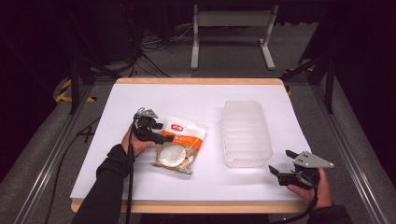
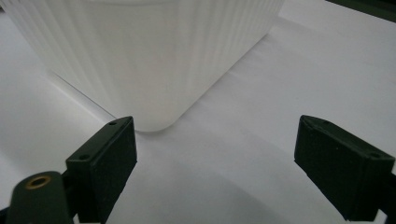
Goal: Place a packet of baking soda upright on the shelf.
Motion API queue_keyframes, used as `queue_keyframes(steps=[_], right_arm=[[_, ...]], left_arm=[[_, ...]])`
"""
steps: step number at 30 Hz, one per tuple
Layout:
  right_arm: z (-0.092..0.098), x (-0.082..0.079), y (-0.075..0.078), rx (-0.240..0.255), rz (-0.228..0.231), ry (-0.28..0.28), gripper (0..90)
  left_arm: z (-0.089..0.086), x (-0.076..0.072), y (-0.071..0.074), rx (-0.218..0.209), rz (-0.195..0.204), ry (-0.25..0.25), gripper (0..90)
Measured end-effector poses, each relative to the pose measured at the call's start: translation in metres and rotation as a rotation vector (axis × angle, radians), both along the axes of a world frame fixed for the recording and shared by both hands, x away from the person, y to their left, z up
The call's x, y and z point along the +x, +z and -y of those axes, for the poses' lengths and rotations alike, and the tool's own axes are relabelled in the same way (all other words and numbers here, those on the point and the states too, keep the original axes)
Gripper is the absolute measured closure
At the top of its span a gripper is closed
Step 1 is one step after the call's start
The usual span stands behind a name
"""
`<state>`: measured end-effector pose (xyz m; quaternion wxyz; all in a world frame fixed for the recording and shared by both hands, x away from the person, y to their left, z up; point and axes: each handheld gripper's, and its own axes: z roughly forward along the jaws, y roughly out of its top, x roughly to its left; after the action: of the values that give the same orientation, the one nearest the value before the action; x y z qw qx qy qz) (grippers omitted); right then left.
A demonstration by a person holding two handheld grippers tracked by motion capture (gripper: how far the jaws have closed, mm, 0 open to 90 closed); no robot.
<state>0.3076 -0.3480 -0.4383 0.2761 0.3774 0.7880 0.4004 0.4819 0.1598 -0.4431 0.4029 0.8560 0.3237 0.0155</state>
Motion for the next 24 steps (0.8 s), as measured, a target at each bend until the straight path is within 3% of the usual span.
queue_keyframes(steps=[3,5,7,16,19,21,22,24], right_arm=[[0.000,0.000,0.001,-0.005,0.008,0.001,13.8],[0.000,0.002,0.001,0.000,0.011,0.001,13.8],[-0.002,0.005,0.001,0.004,0.002,0.006,13.8],[-0.006,0.010,0.001,0.000,0.018,0.023,12.7],[-0.006,0.011,0.001,-0.001,0.016,0.031,12.7],[-0.007,0.011,0.001,-0.002,0.017,0.032,13.0],[-0.006,0.011,0.001,-0.002,0.017,0.034,13.2],[-0.007,0.011,0.001,-0.003,0.018,0.033,13.6]], left_arm=[[0.004,0.003,-0.002,0.007,0.001,-0.004,15.4],[0.007,0.006,-0.004,-0.005,-0.034,0.000,15.6],[0.010,0.009,-0.003,-0.023,-0.026,0.017,17.4],[0.022,0.014,-0.005,-0.037,-0.049,-0.032,21.3],[0.022,0.011,-0.005,-0.055,-0.067,-0.059,27.8],[0.021,0.011,-0.005,-0.067,-0.070,-0.076,40.1],[0.022,0.010,-0.006,-0.078,-0.070,-0.097,40.1],[0.024,0.009,-0.006,-0.076,-0.056,-0.132,54.6]])
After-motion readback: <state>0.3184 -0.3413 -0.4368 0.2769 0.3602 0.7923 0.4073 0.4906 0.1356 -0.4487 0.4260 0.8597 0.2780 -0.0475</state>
